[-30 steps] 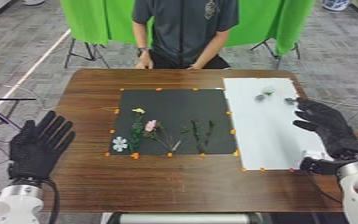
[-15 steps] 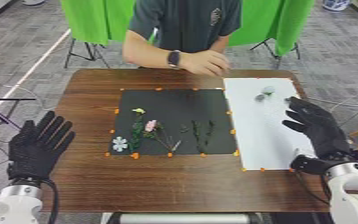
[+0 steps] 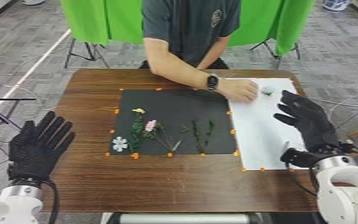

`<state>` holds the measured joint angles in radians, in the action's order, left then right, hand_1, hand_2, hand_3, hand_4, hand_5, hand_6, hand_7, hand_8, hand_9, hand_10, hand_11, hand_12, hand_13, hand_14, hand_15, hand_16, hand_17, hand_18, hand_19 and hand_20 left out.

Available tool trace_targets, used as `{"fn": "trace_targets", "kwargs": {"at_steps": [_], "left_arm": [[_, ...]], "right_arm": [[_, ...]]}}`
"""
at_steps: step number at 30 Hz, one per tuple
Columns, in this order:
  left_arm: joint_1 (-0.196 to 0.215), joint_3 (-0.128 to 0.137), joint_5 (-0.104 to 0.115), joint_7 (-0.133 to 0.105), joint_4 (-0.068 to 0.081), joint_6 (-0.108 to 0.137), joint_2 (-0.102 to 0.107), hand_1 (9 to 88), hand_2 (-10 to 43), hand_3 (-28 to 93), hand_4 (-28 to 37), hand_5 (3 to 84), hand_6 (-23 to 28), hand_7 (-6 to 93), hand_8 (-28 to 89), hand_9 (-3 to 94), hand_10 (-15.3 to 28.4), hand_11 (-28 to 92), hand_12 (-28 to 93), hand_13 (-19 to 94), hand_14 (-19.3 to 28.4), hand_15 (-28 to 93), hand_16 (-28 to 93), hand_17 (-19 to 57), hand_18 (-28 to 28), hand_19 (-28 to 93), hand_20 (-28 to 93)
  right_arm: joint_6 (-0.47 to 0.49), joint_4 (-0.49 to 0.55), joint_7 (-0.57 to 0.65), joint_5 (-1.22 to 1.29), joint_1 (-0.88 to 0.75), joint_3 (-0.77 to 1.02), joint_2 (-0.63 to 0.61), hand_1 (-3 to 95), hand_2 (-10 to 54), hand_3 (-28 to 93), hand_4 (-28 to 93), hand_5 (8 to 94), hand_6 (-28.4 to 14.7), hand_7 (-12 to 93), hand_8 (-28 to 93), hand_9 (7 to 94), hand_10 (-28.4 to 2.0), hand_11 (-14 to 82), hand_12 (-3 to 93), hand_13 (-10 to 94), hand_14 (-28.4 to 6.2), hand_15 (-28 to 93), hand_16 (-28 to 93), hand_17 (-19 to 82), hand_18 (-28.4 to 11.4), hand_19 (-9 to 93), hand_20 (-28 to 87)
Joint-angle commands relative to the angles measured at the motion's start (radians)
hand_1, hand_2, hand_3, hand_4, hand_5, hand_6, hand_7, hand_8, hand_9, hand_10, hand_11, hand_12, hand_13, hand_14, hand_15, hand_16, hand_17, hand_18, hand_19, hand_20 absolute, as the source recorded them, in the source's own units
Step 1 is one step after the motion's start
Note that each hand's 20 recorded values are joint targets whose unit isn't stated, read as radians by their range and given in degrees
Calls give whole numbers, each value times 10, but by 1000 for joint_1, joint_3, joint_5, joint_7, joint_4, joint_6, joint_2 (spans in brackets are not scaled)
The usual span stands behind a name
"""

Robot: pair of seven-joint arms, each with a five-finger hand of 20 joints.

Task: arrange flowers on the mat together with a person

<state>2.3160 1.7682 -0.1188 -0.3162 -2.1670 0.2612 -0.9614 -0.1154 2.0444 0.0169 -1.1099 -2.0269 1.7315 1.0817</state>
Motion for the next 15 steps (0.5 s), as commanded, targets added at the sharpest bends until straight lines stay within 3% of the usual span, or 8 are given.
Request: {"fn": "trace_targets", "kwargs": {"at_steps": [1, 4, 5, 6, 15], "left_arm": [[14, -4, 3, 7, -3, -4, -12, 284, 110, 726, -283, 440, 66, 103, -86, 395, 131, 130, 91, 307, 135, 172, -24, -25, 130, 248, 123], [17, -3, 2, 7, -3, -3, -13, 285, 110, 725, -283, 440, 66, 103, -86, 395, 131, 130, 90, 307, 135, 171, -24, -24, 130, 247, 123], [18, -3, 2, 5, -4, -3, -14, 285, 110, 725, -283, 440, 66, 103, -86, 395, 131, 130, 90, 307, 135, 171, -24, -24, 130, 247, 123], [16, -3, 1, 7, -3, -5, -15, 284, 110, 726, -283, 440, 66, 103, -86, 395, 131, 130, 90, 307, 135, 171, -24, -24, 130, 247, 123], [18, -2, 1, 5, -4, -6, -17, 285, 111, 724, -283, 440, 66, 103, -87, 395, 131, 130, 90, 306, 136, 170, -24, -24, 130, 247, 123]], "right_arm": [[-37, -12, -27, -42, 37, -22, -14, 254, -37, 806, -244, 387, -43, 156, -124, 330, -133, 72, 109, 267, -114, 111, 135, 109, -141, 391, 87], [-52, -1, -37, -40, 31, -19, -22, 253, -39, 808, -244, 389, -42, 156, -125, 332, -133, 74, 108, 265, -114, 110, 129, 111, -137, 385, 85], [136, 49, -48, -38, -95, 189, 89, 252, -40, 809, -244, 389, -42, 157, -125, 332, -133, 74, 107, 265, -114, 110, 127, 112, -136, 384, 85], [241, 64, -47, -45, -128, 287, 161, 252, -40, 809, -244, 389, -42, 157, -125, 333, -133, 75, 107, 265, -113, 110, 126, 112, -135, 383, 85], [366, 64, -70, -107, -131, 436, 248, 252, -43, 811, -244, 393, -41, 159, -127, 334, -133, 76, 106, 262, -112, 109, 118, 112, -134, 380, 87]]}}
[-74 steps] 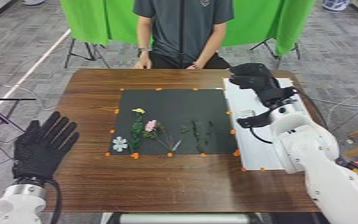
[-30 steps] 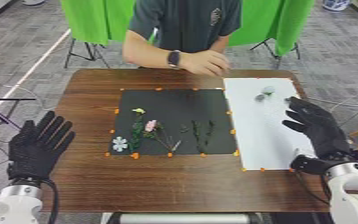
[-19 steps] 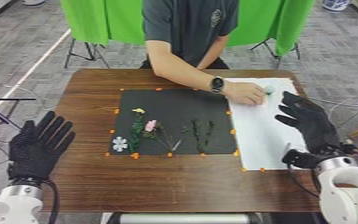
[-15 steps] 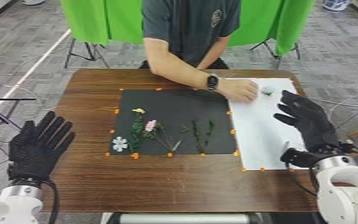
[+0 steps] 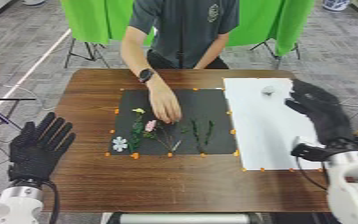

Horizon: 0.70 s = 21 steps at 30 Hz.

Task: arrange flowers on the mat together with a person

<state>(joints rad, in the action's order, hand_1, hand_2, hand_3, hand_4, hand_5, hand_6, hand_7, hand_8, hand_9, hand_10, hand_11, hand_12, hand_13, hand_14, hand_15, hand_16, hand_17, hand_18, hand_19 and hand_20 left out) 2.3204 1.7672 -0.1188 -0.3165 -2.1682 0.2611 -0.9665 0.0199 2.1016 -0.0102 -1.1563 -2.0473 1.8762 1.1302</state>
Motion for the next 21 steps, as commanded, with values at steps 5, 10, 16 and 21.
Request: {"fn": "trace_targets", "kwargs": {"at_steps": [5, 10, 16, 21], "left_arm": [[14, 0, 1, 5, -3, -8, -9, 284, 110, 726, -283, 440, 66, 102, -87, 395, 131, 130, 90, 306, 135, 171, -23, -24, 130, 247, 123], [22, 8, 1, 1, -5, -10, -4, 284, 110, 725, -283, 441, 66, 103, -87, 395, 131, 129, 90, 307, 136, 171, -24, -24, 130, 246, 123], [33, 15, 6, -6, -6, -8, 0, 285, 110, 725, -283, 440, 66, 102, -86, 395, 131, 129, 91, 306, 136, 171, -23, -24, 130, 246, 123], [21, 11, 2, -2, -3, -10, 6, 284, 111, 725, -283, 440, 66, 102, -86, 395, 131, 129, 90, 307, 136, 171, -24, -24, 130, 245, 123]], "right_arm": [[295, 21, -55, -78, -123, 382, 223, 253, -44, 811, -244, 392, -41, 159, -127, 333, -132, 72, 105, 259, -112, 109, 117, 110, -137, 380, 88], [386, 55, -80, -69, -167, 493, 269, 248, -45, 813, -243, 350, -43, 152, -124, 302, -132, 62, 106, 219, -112, 92, 114, 87, -136, 371, 85], [500, 9, -214, -366, -116, 555, 295, 218, -34, 806, -249, 261, -43, 139, -119, 232, -135, 36, 106, 153, -112, 59, 113, 50, -134, 349, 74], [-147, -101, 27, -639, 12, -47, -188, 207, -30, 791, -238, 251, -46, 123, -108, 212, -137, 23, 108, 119, -125, 46, 120, 25, -138, 352, 67]]}}
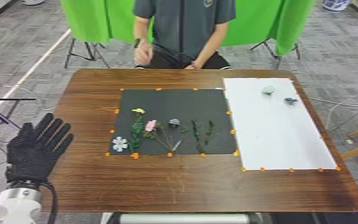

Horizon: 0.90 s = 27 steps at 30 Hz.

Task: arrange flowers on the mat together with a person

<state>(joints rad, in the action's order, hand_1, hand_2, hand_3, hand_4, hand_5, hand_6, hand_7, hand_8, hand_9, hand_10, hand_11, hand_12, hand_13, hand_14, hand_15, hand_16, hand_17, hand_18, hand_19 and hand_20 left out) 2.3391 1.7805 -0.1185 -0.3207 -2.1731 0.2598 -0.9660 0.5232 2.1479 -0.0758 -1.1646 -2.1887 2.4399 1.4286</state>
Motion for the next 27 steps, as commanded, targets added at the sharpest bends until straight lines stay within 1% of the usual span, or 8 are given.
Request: {"fn": "trace_targets", "kwargs": {"at_steps": [1, 5, 9, 13, 17, 21, 25, 27], "left_arm": [[0, -4, 3, 3, 3, -10, 7, 284, 110, 724, -283, 440, 66, 102, -86, 395, 131, 129, 90, 307, 136, 170, -24, -24, 130, 245, 123], [-6, -14, 2, 5, 3, -11, 9, 284, 111, 723, -283, 440, 66, 103, -86, 395, 130, 130, 91, 307, 136, 170, -24, -24, 130, 246, 124], [-11, -21, 4, 4, 5, -11, 10, 284, 111, 724, -283, 440, 65, 102, -86, 395, 130, 130, 90, 307, 136, 171, -23, -24, 130, 245, 123], [-2, -17, 5, 1, 1, -8, 9, 284, 111, 724, -283, 440, 65, 103, -87, 395, 130, 130, 91, 307, 136, 171, -23, -24, 130, 245, 124], [5, -13, 9, -6, -1, -1, 8, 283, 110, 725, -283, 440, 65, 103, -86, 395, 130, 130, 90, 307, 136, 172, -23, -24, 130, 245, 124], [-11, -21, 3, 4, 5, -5, 7, 284, 110, 724, -283, 440, 65, 103, -86, 395, 130, 130, 90, 307, 135, 172, -24, -24, 130, 246, 124], [-21, -29, 3, 6, 9, -6, 6, 284, 110, 724, -283, 440, 65, 104, -86, 395, 130, 131, 91, 306, 136, 174, -24, -24, 130, 246, 124], [-24, -31, 3, 7, 10, -4, 5, 284, 110, 724, -283, 440, 65, 103, -87, 395, 130, 131, 91, 306, 136, 173, -24, -24, 130, 247, 124]], "right_arm": [[-630, -182, 85, -690, 191, -619, -489, 209, -32, 787, -236, 250, -47, 120, -105, 209, -137, 22, 110, 116, -126, 45, 121, 23, -138, 354, 65], [-646, -305, 186, -874, 405, -802, -542, 223, -48, 779, -227, 235, -49, 112, -98, 191, -135, 12, 112, 102, -127, 43, 125, 14, -136, 359, 58], [-614, -366, 179, -981, 479, -836, -538, 230, -59, 775, -223, 229, -50, 106, -92, 184, -133, 11, 118, 99, -129, 44, 127, 10, -137, 368, 53], [-602, -400, 200, -1090, 517, -870, -530, 238, -76, 778, -219, 228, -50, 104, -89, 181, -136, 11, 122, 95, -130, 49, 127, 8, -141, 380, 47], [-502, -467, 220, -1189, 608, -931, -516, 249, -92, 776, -227, 228, -50, 105, -89, 180, -144, 10, 122, 97, -132, 56, 117, 13, -145, 401, 34], [-386, -560, 242, -1216, 715, -991, -501, 264, -95, 782, -244, 231, -46, 110, -91, 182, -142, 12, 119, 106, -139, 77, 103, 27, -154, 414, 27], [-365, -631, 280, -1245, 790, -1044, -490, 286, -95, 785, -266, 232, -45, 115, -94, 188, -142, 27, 119, 124, -143, 100, 94, 50, -167, 434, 31], [-378, -651, 306, -1250, 809, -1063, -490, 290, -95, 787, -273, 232, -46, 117, -95, 190, -144, 29, 118, 128, -145, 107, 91, 61, -175, 441, 32]]}}
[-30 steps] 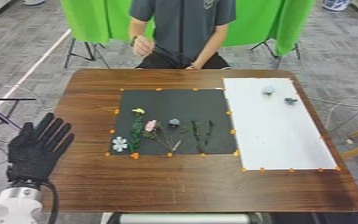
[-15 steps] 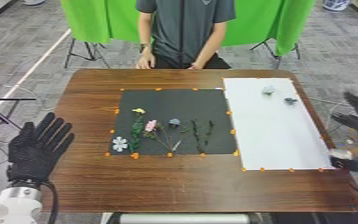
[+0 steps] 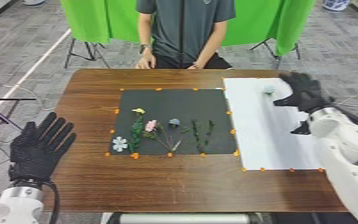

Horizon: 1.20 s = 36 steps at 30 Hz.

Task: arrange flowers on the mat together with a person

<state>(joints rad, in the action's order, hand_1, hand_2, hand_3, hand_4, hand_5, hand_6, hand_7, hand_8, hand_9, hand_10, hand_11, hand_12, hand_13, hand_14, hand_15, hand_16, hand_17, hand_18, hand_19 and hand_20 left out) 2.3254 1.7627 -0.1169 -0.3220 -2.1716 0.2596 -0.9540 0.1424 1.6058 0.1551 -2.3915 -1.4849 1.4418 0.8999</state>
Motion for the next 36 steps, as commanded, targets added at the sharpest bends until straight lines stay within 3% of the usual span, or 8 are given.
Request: {"fn": "trace_targets", "kwargs": {"at_steps": [1, 9, 19, 21, 25, 30, 33, 36], "left_arm": [[-11, -13, 1, 10, 9, -5, -7, 284, 110, 724, -283, 440, 65, 103, -87, 395, 130, 131, 91, 306, 136, 174, -24, -24, 130, 247, 124], [-11, -12, 2, 14, 11, -2, -8, 285, 110, 724, -283, 440, 65, 103, -87, 395, 130, 132, 90, 305, 137, 174, -25, -24, 130, 247, 123], [-29, -23, -5, 26, 16, -8, -7, 285, 109, 725, -283, 440, 66, 103, -86, 395, 131, 132, 90, 305, 138, 176, -24, -25, 130, 248, 123], [-32, -26, -3, 25, 18, -7, -7, 285, 110, 725, -283, 441, 67, 103, -86, 395, 131, 132, 90, 304, 138, 177, -24, -25, 130, 249, 123], [-34, -30, -3, 29, 19, -4, -11, 285, 110, 725, -283, 441, 67, 103, -86, 395, 131, 132, 90, 304, 139, 177, -25, -25, 130, 249, 123], [-40, -32, -2, 30, 21, -4, -14, 286, 110, 725, -283, 441, 67, 103, -86, 395, 131, 132, 90, 304, 139, 177, -25, -26, 131, 250, 123], [-45, -36, -2, 34, 24, -4, -17, 286, 110, 725, -283, 441, 67, 103, -86, 395, 131, 133, 90, 304, 139, 177, -26, -26, 131, 250, 123], [-53, -41, -4, 39, 27, -6, -18, 286, 110, 724, -283, 441, 66, 103, -86, 394, 130, 132, 90, 304, 139, 176, -25, -26, 131, 250, 123]], "right_arm": [[-13, -117, 85, -22, 110, -72, 38, 293, -95, 788, -277, 232, -47, 117, -97, 190, -145, 33, 117, 128, -146, 113, 85, 62, -178, 445, 31], [-65, -184, 164, 59, 150, -104, 53, 305, -95, 787, -282, 234, -49, 124, -101, 189, -144, 43, 111, 129, -149, 138, 63, 72, -187, 458, 24], [160, -306, 235, 104, 282, -146, 71, 364, -95, 794, -281, 228, -53, 142, -116, 206, -132, 83, 97, 207, -146, 213, 45, 153, -222, 568, 51], [123, -319, 224, 75, 279, -162, 68, 395, -95, 803, -280, 228, -55, 151, -121, 225, -128, 106, 96, 261, -140, 266, 59, 186, -222, 614, 61], [86, -321, 192, 43, 246, -173, 59, 474, -95, 810, -282, 344, -37, 225, -163, 377, -115, 180, 104, 433, -108, 409, 87, 282, -199, 705, 65], [30, -306, 164, 7, 187, -178, 53, 570, -95, 710, -283, 541, 23, 341, -208, 555, -101, 233, 158, 577, -48, 382, 249, 398, -132, 718, 84], [-18, -297, 136, -16, 150, -185, 50, 620, -95, 633, -283, 578, 31, 416, -140, 602, -94, 257, 183, 618, -28, 359, 324, 419, -122, 723, 105], [-80, -274, 131, -2, 118, -197, 34, 648, -95, 608, -283, 630, 30, 479, -94, 728, -77, 120, 340, 674, -20, 355, 373, 433, -119, 735, 140]]}}
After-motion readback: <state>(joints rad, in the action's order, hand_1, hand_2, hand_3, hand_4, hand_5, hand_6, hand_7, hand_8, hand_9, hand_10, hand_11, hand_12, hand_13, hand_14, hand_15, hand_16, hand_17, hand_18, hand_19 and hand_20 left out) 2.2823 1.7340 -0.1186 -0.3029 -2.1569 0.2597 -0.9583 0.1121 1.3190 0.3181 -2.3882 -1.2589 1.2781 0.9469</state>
